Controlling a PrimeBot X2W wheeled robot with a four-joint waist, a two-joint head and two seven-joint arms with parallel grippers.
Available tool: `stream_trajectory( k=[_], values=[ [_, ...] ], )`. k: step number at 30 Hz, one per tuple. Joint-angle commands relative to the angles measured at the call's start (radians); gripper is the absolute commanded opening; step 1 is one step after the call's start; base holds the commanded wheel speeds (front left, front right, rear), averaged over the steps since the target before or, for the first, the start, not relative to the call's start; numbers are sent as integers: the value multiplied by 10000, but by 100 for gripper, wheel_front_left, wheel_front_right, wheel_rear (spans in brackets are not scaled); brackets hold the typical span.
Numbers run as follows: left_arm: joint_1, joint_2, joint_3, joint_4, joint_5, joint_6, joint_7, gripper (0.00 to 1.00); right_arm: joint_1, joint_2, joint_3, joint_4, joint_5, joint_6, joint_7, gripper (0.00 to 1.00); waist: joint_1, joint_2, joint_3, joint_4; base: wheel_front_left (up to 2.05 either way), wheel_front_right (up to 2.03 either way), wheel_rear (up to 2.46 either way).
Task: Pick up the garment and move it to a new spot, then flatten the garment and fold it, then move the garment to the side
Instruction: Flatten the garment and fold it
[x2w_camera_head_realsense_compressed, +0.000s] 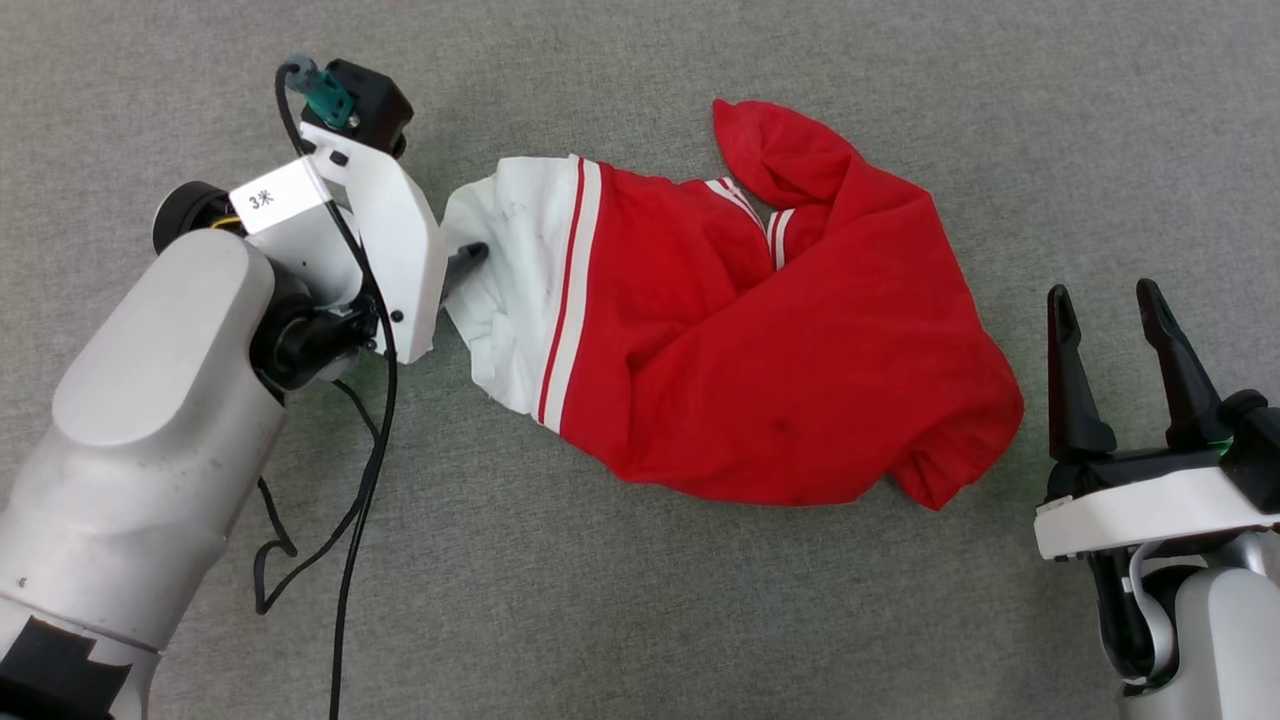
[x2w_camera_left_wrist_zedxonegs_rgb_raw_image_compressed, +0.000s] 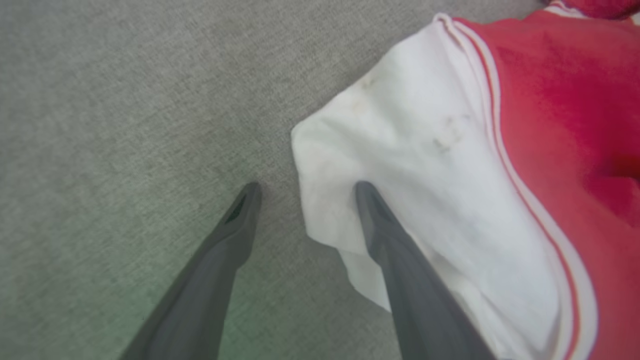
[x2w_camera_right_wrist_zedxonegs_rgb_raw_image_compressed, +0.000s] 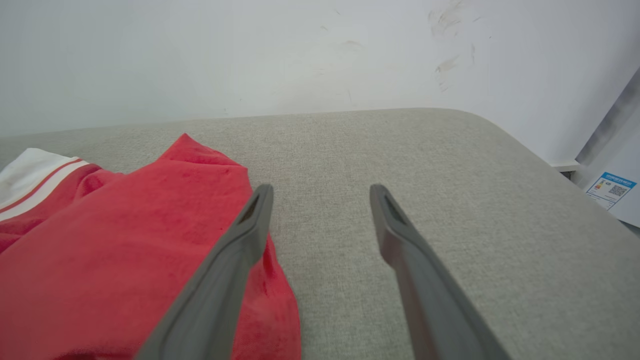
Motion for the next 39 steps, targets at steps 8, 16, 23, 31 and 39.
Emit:
stream_trajectory(
  k=[8,16,23,31,39],
  values=[
    [549,325,33,745,-186,45,-969,0,56,46,-133,183,-198,-11,41,100,-1,0,-556,415,0,0,0],
    [1420,608,760,931,-509,296,-2608,0,402,41,-253,384,-334,-11,452,100,-1,0,-1657,1267,0,0,0],
    [3061,1017,1000,208,-745,757,-3328,0,782,40,-379,446,-382,-11,740,100,-1,0,-2472,2014,0,0,0],
    [5180,1340,1074,-901,-1081,1454,-3678,0,1094,39,-243,597,-310,-11,986,100,-1,0,-2985,2319,0,0,0],
    [6518,1190,1264,-1833,-996,1992,-4925,100,1315,40,-147,778,-265,-11,1183,100,-1,0,-3295,2286,0,0,0]
  ],
)
